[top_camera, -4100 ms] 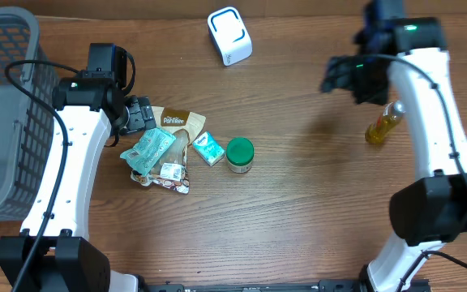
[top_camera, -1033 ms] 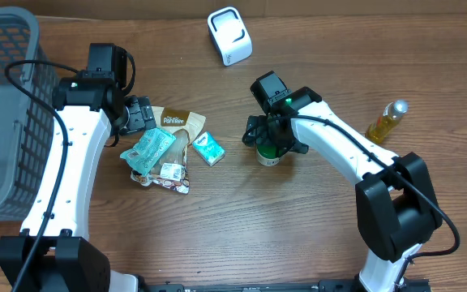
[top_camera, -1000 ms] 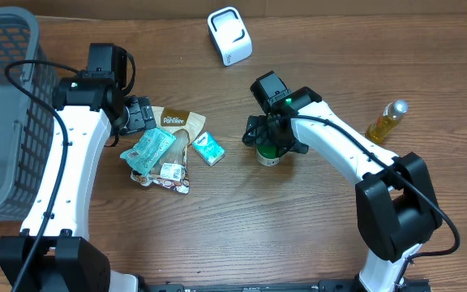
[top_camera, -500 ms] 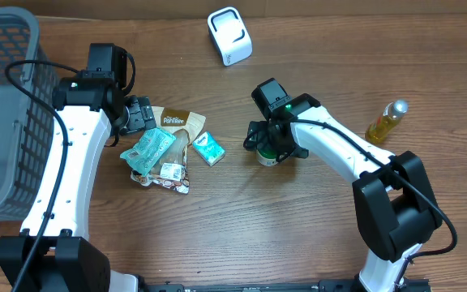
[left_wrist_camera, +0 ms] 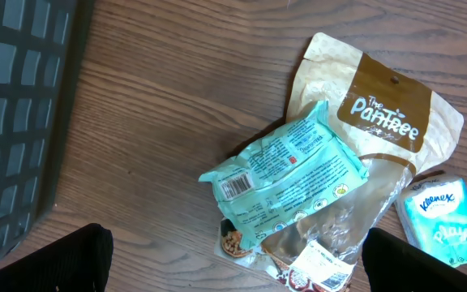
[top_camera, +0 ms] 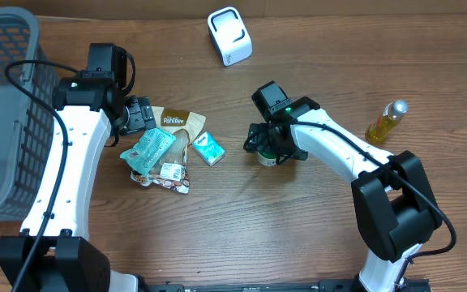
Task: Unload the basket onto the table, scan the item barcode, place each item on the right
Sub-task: 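Close the right gripper around the green-lidded jar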
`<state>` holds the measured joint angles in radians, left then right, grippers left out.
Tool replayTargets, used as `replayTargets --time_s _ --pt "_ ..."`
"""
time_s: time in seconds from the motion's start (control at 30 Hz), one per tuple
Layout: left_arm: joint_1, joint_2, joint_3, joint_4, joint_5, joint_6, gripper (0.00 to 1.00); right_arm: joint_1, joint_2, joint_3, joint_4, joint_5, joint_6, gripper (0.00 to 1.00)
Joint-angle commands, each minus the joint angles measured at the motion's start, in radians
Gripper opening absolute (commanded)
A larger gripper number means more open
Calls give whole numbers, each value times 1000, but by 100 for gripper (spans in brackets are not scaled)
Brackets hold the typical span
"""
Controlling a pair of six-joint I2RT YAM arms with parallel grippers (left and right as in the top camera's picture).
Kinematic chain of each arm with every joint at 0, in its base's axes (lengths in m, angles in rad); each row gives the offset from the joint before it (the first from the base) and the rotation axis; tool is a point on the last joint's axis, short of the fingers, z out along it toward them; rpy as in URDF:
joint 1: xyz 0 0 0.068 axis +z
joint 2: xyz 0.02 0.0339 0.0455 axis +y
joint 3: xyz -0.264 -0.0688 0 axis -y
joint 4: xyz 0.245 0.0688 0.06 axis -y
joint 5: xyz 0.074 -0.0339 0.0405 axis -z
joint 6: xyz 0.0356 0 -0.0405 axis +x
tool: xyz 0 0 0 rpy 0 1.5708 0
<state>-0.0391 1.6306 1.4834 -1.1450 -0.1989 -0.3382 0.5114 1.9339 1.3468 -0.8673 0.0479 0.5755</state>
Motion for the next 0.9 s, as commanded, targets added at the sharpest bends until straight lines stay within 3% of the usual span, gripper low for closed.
replayTargets --time_s 0.0,0.13,0.37,0.87 --pt "-2 4 9 0 -3 -10 100 5 -6 -6 22 -9 -4 95" --pt "-2 4 9 0 -3 -10 99 5 -6 -6 29 -5 -13 94" --pt "-2 4 9 0 -3 -10 100 5 -7 41 -24 -5 -159 94" --pt "-2 4 9 0 -3 -10 100 6 -2 92 -105 -10 -177 96"
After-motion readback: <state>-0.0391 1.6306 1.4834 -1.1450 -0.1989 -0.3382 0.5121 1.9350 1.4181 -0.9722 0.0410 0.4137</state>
